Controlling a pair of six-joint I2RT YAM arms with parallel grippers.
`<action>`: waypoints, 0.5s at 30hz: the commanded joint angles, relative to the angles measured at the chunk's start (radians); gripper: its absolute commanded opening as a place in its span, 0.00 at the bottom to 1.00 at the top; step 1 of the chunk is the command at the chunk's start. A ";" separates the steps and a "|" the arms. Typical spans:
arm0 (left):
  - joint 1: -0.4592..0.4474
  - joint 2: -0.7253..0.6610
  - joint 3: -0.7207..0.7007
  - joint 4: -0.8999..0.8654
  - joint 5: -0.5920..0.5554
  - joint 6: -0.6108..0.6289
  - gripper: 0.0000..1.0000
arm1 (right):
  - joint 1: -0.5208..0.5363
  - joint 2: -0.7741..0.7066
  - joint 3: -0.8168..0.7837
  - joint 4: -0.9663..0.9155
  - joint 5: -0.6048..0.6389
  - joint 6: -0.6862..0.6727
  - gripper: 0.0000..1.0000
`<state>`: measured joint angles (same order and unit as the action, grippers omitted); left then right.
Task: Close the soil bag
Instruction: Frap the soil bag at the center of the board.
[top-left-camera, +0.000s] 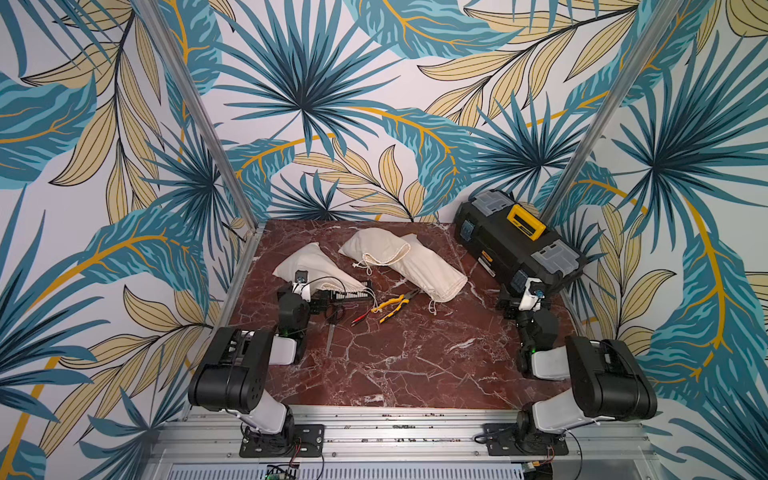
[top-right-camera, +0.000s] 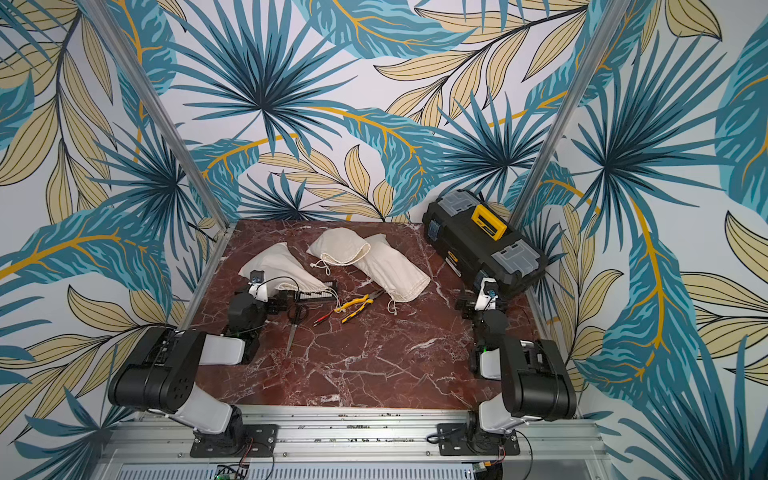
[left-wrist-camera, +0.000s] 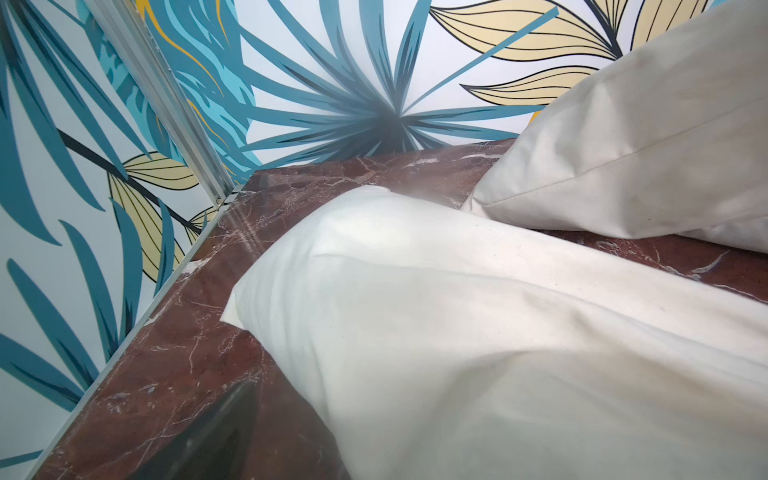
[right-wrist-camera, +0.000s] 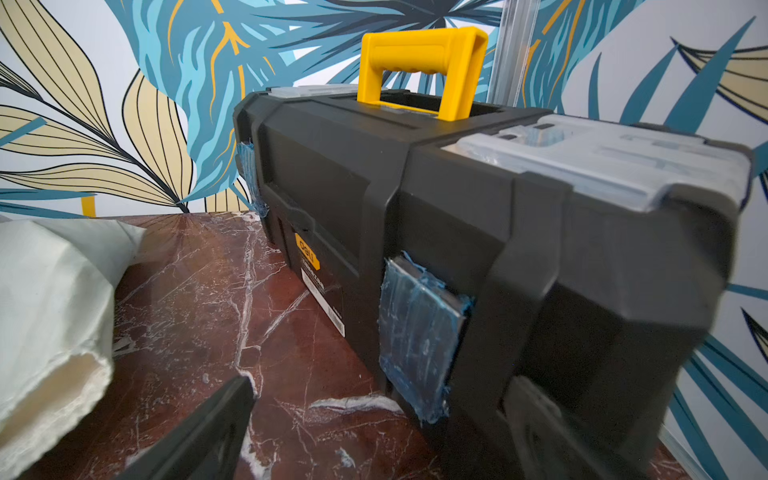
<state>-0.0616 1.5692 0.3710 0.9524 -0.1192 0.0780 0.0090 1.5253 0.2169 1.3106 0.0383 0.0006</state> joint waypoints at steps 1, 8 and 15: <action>0.004 -0.006 0.001 0.016 -0.007 -0.005 1.00 | 0.003 -0.002 0.006 0.025 -0.036 -0.001 0.99; 0.006 -0.008 0.000 0.016 0.024 0.001 1.00 | 0.005 -0.002 0.007 0.023 -0.035 -0.001 0.99; -0.022 -0.244 -0.013 -0.151 0.026 0.036 1.00 | 0.007 -0.139 0.087 -0.282 -0.070 0.011 0.99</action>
<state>-0.0685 1.4410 0.3550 0.8738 -0.1070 0.0864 0.0086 1.4742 0.2359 1.2171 0.0334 0.0006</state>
